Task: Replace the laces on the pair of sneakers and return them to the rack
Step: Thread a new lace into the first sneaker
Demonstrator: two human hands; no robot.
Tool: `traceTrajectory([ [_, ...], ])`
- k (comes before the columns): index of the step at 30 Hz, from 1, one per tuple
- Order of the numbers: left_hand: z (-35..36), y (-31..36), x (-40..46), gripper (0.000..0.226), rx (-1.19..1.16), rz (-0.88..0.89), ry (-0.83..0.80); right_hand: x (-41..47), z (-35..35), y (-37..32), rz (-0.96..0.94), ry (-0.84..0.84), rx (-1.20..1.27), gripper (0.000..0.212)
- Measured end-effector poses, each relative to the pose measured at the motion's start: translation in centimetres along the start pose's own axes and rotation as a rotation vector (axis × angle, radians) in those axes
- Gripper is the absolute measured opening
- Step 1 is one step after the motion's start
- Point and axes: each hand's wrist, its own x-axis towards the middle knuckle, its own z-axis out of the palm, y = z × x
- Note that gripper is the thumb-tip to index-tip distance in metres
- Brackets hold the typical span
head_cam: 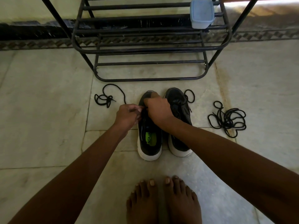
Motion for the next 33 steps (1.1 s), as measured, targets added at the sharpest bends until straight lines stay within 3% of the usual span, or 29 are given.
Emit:
traceTrajectory([
  [16, 0.0, -0.4, -0.1, 0.019, -0.087, 0.006, -0.023, 0.8, -0.1, 0.9, -0.020, -0.133, 0.155, 0.017],
  [33, -0.2, -0.6, 0.4, 0.019, -0.082, 0.008, -0.008, 0.1, -1.2, 1.7, -0.333, -0.150, -0.173, 0.044],
])
